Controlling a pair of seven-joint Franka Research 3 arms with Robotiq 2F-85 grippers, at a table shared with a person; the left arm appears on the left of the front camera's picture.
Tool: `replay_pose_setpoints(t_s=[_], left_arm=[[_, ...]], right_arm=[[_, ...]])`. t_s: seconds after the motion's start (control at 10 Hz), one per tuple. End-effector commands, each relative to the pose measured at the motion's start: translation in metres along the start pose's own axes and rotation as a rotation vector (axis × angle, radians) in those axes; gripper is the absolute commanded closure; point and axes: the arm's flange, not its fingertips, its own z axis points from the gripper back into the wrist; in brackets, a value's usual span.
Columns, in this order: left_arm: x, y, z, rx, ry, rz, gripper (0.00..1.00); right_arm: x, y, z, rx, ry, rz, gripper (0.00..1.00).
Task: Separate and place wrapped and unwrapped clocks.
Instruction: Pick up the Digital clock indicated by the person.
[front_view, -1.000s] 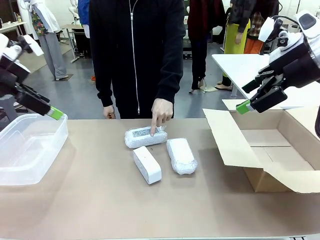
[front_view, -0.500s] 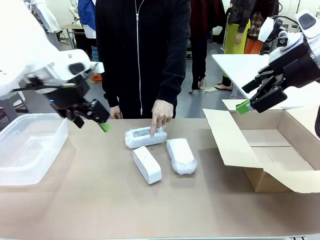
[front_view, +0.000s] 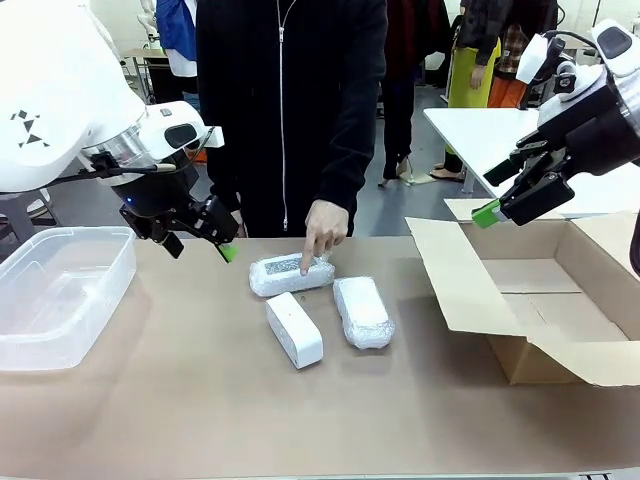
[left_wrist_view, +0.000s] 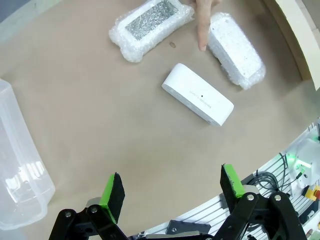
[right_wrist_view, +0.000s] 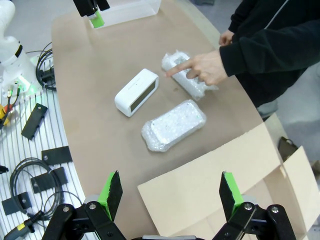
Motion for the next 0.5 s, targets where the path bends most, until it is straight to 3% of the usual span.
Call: replay_pose_setpoints(t_s=[0.0, 0.1, 0.3, 0.4], left_arm=[[0.002, 0.000, -0.004, -0.001, 0.006, 0.008, 0.00], [0.009, -0.024, -0.008, -0.033, 0.029, 0.125, 0.00], [0.012, -0.053, -0.022, 0.096, 0.046, 0.321, 0.00], [0.011, -0.065, -0.031, 0.083, 0.087, 0.377, 0.00]], right_arm=[[-0.002, 0.001, -0.002, 0.016, -0.009, -0.001, 0.00], [-0.002, 0.001, -0.002, 0.016, -0.009, -0.001, 0.00], [-0.002, 0.001, -0.002, 0.016, -0.009, -0.001, 0.00], [-0.002, 0.001, -0.002, 0.016, -0.009, -0.001, 0.00]])
